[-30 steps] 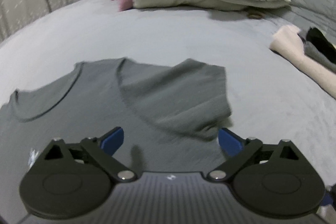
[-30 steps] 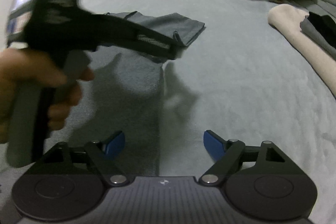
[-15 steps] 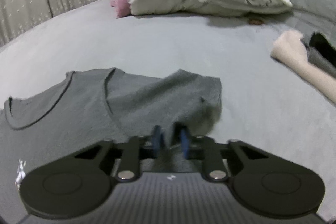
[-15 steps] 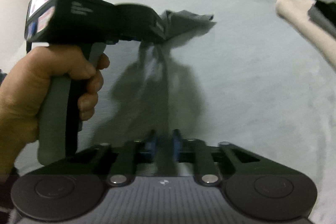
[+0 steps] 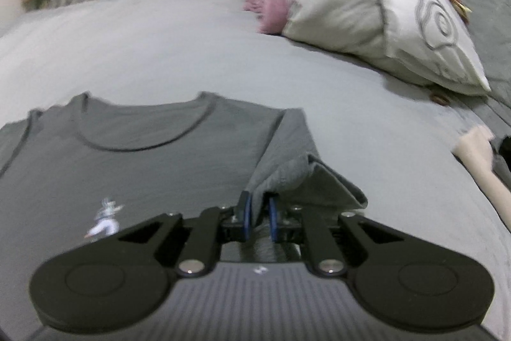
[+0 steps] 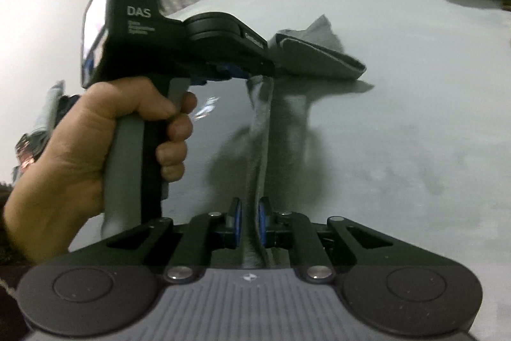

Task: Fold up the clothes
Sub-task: 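Open both grippers and release the folded side strip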

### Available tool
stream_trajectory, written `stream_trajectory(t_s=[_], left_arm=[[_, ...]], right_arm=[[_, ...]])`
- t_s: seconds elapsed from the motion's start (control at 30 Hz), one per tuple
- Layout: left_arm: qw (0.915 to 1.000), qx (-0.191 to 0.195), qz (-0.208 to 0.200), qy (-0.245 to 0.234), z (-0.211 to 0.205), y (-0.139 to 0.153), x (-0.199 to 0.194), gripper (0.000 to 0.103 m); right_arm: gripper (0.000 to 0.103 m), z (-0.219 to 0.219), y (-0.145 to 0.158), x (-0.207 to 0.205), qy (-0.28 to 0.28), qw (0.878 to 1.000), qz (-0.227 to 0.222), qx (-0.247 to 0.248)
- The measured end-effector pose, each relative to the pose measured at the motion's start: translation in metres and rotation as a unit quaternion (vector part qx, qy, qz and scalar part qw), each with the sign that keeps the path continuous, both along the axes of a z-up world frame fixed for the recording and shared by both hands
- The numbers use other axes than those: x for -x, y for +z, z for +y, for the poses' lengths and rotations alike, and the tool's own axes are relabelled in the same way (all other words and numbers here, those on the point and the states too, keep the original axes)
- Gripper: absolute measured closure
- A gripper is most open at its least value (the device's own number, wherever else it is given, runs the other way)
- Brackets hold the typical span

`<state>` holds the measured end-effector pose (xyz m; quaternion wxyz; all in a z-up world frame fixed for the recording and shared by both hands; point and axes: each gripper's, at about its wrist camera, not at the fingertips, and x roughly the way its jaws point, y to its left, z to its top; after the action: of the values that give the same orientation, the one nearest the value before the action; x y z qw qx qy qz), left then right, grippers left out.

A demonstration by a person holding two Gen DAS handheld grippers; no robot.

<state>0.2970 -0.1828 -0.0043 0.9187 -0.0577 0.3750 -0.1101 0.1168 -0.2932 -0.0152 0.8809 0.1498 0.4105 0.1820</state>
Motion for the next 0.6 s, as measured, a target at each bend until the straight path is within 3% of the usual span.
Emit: stream_trajectory(t_s=[0.17, 0.33, 0.47, 0.6], left_arm=[[0.9983, 0.017, 0.018, 0.053, 0.038, -0.009, -0.003, 0.092], [0.9947, 0.024, 0.040, 0.092, 0.069, -0.021, -0.003, 0.090], [0.9946, 0.033, 0.056, 0.081, 0.079, -0.022, 0.005, 0.073], [0.9936, 0.071, 0.073, 0.050, 0.088, -0.018, 0.022, 0.065]], right_arm=[[0.087, 0.010, 0.002, 0.007, 0.026, 1.000, 0.004, 0.000], [0.074, 0.000, 0.009, 0.018, 0.022, 1.000, 0.006, -0.008], [0.074, -0.004, 0.009, 0.024, 0.040, 0.998, 0.021, -0.041], [0.074, 0.012, -0.001, 0.023, 0.074, 0.995, 0.055, -0.049]])
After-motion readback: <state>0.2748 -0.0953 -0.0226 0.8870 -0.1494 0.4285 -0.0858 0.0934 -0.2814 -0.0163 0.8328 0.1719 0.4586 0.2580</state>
